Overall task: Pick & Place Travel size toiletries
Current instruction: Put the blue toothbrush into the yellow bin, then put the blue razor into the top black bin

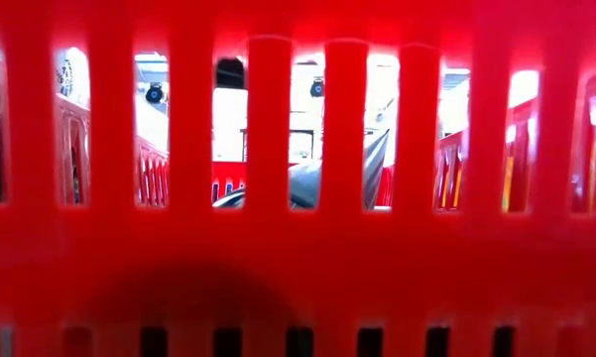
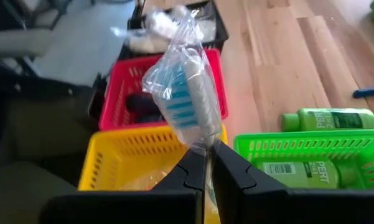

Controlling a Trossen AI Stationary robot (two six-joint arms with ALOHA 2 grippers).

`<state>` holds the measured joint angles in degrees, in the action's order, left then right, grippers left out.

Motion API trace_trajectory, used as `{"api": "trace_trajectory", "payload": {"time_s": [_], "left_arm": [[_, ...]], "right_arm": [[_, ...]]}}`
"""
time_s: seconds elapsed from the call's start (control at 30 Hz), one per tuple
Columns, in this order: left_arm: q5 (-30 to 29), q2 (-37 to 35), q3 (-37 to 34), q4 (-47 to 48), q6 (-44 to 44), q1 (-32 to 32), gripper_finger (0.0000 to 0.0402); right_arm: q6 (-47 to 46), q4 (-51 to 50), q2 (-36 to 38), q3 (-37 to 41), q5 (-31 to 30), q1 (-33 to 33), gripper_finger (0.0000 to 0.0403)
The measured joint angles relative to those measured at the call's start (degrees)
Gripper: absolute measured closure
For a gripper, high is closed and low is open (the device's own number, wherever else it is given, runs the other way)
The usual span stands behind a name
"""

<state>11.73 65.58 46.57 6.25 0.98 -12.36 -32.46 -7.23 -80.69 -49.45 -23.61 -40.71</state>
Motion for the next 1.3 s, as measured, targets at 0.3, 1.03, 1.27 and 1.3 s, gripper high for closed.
{"api": "trace_trajectory", "payload": {"time_s": [0.3,1.03,1.27,1.3], "left_arm": [[-0.6,0.0,0.0,-0.1,0.0,0.0,0.0248],[-0.8,0.0,0.0,-0.1,0.0,0.0,0.0248],[-0.8,0.0,0.0,-0.1,0.0,0.0,0.0248],[-0.8,0.0,0.0,-0.1,0.0,0.0,0.0248]], "right_arm": [[2.2,0.3,-5.7,0.0,1.0,-0.2,0.0398],[2.7,4.4,-7.8,0.0,6.3,-1.8,0.0248],[2.8,8.3,-7.8,0.0,6.2,-1.8,0.0201],[2.8,8.5,-7.8,0.0,6.9,-1.8,0.0195]]}}
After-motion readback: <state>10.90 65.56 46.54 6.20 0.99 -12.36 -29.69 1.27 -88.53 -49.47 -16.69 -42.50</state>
